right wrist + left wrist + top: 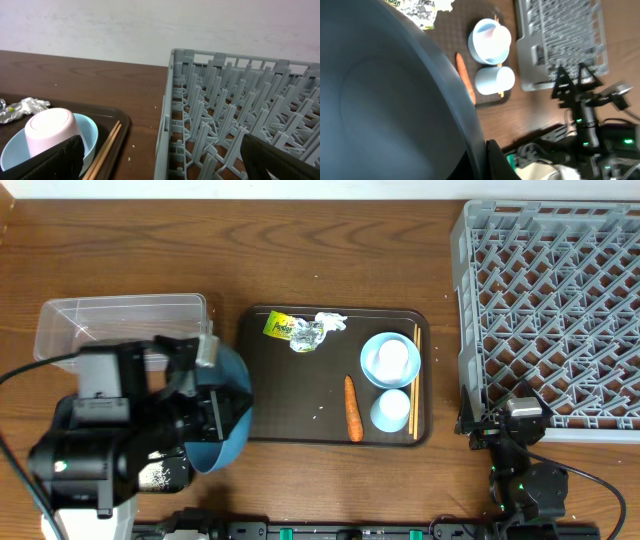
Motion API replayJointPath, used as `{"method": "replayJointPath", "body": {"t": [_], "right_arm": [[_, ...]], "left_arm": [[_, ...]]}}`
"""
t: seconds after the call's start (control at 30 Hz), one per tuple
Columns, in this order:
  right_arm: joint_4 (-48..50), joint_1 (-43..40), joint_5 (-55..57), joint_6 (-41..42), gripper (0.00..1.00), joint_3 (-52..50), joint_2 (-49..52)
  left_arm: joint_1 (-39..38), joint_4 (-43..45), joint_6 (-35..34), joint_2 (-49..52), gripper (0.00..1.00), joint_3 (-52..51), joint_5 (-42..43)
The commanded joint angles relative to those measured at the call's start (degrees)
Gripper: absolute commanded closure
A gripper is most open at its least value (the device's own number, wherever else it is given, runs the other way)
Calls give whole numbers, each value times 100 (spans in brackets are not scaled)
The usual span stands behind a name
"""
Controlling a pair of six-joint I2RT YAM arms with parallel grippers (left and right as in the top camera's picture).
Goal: Sort waste into correct bins and load items into the dishwasher rack
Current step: 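Carry the bowl back with the left gripper onto the brown tray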
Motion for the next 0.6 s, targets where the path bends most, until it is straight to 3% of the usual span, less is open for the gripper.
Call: {"method": "replayJointPath", "body": {"t": [0.0,0.17,0.3,0.57], "right_arm": [[-7,-52,17,-72,1,-24,-35],[-7,-52,17,-74,1,-24,-35],[-7,-52,17,-74,1,-24,-35],[-7,-52,17,-72,1,-24,-35]], "left_arm": [[-697,212,-726,208,94,94,-892],[-1926,616,-1355,822,94,94,-1952],[-2645,981,-1403,1373,94,94,-2437],[-3038,1462,-1405,2308,94,94,-3008]]}}
